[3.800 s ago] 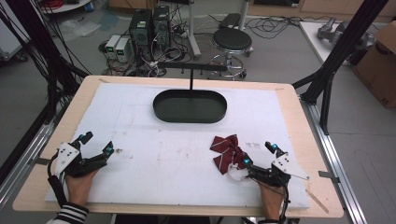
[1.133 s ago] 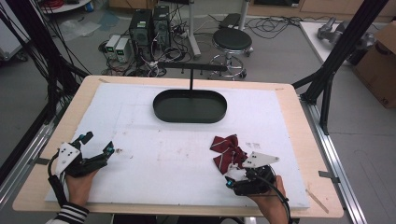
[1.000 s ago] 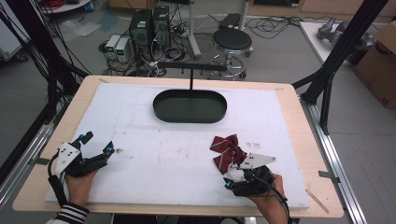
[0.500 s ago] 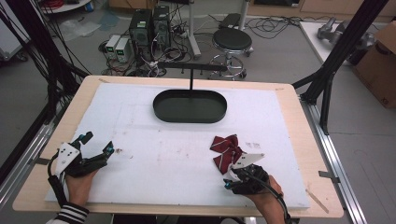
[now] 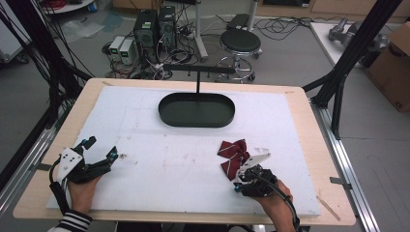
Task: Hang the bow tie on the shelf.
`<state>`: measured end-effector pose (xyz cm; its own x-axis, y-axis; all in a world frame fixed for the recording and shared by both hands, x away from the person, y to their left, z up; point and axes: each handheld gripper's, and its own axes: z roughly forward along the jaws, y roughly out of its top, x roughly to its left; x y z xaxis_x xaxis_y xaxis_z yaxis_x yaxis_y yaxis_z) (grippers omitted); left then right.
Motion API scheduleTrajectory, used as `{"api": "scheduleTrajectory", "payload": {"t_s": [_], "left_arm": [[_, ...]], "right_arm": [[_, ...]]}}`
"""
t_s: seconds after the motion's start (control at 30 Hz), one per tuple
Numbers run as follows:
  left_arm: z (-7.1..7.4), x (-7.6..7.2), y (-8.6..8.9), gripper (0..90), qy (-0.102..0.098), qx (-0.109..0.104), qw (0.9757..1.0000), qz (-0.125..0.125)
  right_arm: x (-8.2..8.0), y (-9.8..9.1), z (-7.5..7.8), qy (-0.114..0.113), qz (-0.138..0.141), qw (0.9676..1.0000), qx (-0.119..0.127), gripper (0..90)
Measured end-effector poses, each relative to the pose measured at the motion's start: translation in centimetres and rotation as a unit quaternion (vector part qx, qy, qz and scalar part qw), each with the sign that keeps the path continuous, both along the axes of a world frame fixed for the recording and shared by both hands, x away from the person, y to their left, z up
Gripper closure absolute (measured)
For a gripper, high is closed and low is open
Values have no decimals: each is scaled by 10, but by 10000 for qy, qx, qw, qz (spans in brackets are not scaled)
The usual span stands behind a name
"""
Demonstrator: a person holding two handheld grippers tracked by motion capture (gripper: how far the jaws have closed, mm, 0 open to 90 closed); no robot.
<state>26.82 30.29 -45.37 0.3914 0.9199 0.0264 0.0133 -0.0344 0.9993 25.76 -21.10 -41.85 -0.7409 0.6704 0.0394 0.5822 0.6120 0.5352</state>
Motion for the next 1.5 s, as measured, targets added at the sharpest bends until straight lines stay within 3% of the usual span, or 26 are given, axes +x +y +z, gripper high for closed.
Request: {"api": "scheduleTrajectory", "payload": {"t_s": [0.33,0.5,0.6,0.77,0.87,1.0,1.03,1.1,1.17,1.2,1.23,1.33,1.4,1.43,1.5], "left_arm": [[0,0,0,153,2,3,10000,-3],[0,0,0,153,0,3,10000,-1],[0,0,0,153,1,3,10000,-2],[0,0,0,153,1,1,10000,-1],[0,0,0,153,0,-1,10000,-1],[0,0,0,153,1,4,10000,-2],[0,0,0,153,1,5,10000,-2],[0,0,0,153,-7,7,10000,3],[0,0,0,153,-4,6,10000,-1],[0,0,0,153,-3,6,10000,1],[0,0,0,153,-3,6,10000,1],[0,0,0,153,-3,9,10000,0],[0,0,0,153,-7,8,10000,-1],[0,0,0,153,-4,9,10000,-1],[0,0,0,153,-2,5,10000,0]], "right_arm": [[6,2,-3,164,-31,9998,-76,748],[9,0,-3,223,-111,9997,-63,859],[9,0,-3,222,-108,9997,-57,867],[7,-1,-3,116,-170,9998,-42,869],[7,-4,-2,36,-263,9996,117,870],[4,-6,2,-300,-290,9979,505,871],[4,-6,2,-300,-290,9979,505,871],[3,-6,8,-547,-285,9950,786,872],[3,-6,10,-659,-271,9936,871,872],[2,-5,16,-855,-273,9906,1029,872],[2,-5,16,-855,-273,9906,1029,872],[3,-2,28,-1213,-239,9826,1384,872],[3,-1,31,-1267,-228,9807,1471,872],[5,1,36,-1355,-192,9775,1608,872],[6,2,38,-1442,-169,9757,1639,872]]}}
